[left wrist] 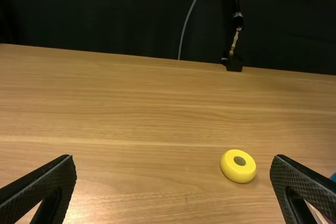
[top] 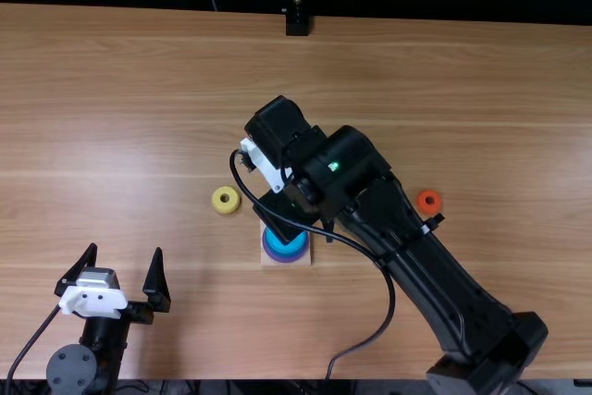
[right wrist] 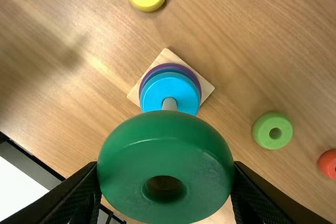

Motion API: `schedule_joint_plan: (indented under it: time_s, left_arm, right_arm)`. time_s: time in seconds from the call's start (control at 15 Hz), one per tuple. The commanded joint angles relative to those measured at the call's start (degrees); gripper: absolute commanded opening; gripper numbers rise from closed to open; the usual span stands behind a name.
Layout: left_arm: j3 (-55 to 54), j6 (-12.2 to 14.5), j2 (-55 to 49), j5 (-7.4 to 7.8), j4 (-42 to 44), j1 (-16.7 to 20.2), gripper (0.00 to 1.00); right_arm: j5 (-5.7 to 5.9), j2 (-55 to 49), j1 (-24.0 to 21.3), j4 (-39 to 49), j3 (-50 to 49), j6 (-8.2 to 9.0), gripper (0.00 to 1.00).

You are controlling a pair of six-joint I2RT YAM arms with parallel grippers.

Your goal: Build the Hanoi tower: stack the rings onto the peg from bottom to top in this color order: purple, dark blue, light blue, dark green, light green, yellow, orange.

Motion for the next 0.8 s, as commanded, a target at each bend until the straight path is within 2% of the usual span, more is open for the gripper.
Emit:
schedule_joint_plan:
  time_s: [0.0,0.73]
  left_arm:
    - [-1.1,0.8,-0.7,0.06,0.0,0.0,1.0]
    - [-1.1,0.8,-0.7,0.06,0.0,0.0,1.0]
  right_arm:
    - [-0.1,-1.8,0.4,-0.2,1.1,-0.15,0.0]
    - [-0.1,-1.9,0.5,-0.5,-1.5,-0.58,0.0]
